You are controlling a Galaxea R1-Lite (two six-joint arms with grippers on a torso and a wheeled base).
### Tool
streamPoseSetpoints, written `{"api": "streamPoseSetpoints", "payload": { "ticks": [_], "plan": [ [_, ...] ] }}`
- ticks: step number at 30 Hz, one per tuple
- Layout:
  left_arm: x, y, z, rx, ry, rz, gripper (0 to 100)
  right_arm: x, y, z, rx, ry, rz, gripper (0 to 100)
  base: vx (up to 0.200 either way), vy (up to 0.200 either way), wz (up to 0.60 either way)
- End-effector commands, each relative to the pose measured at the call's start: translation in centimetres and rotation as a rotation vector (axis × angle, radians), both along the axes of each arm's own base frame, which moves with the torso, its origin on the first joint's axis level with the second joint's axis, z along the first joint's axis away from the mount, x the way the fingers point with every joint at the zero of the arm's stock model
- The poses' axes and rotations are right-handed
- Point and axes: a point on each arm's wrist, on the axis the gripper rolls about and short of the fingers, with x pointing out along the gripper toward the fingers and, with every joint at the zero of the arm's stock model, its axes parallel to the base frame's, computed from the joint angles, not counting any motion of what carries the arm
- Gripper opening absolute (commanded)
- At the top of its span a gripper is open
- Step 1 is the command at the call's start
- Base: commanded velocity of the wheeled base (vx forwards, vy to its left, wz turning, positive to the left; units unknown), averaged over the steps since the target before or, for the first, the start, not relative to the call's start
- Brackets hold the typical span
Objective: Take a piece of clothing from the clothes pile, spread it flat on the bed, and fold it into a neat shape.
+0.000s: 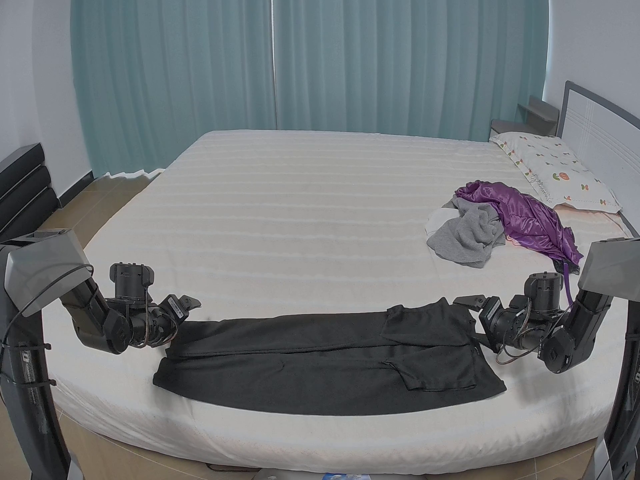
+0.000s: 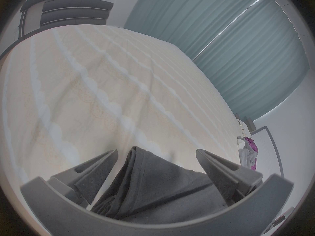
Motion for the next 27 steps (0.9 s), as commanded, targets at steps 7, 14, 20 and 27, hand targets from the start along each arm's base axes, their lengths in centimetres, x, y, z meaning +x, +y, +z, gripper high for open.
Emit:
{"api": "streamPoseSetpoints", "payload": {
  "ticks": [7,14,20,27],
  "plan": [
    [0.9,0.6,-1.2,-0.001,0.012,0.023,0,0.1,-0.2,0.0,0.000,-0.004,-0.008,100,0.000,0.000,0.00],
    [1.0,2.0,-0.8,-0.003,-0.005,0.062,0,0.2,-0.3,0.2,-0.003,-0.014,-0.014,100,0.000,0.000,0.00],
    [1.4,2.4,-0.6,-0.022,-0.019,0.085,0,0.3,-0.7,0.4,-0.006,-0.033,-0.024,100,0.000,0.000,0.00],
    [2.3,2.4,-0.5,-0.025,-0.045,0.084,0,2.0,-1.8,0.2,-0.009,-0.060,-0.061,100,0.000,0.000,0.00]
  ]
}}
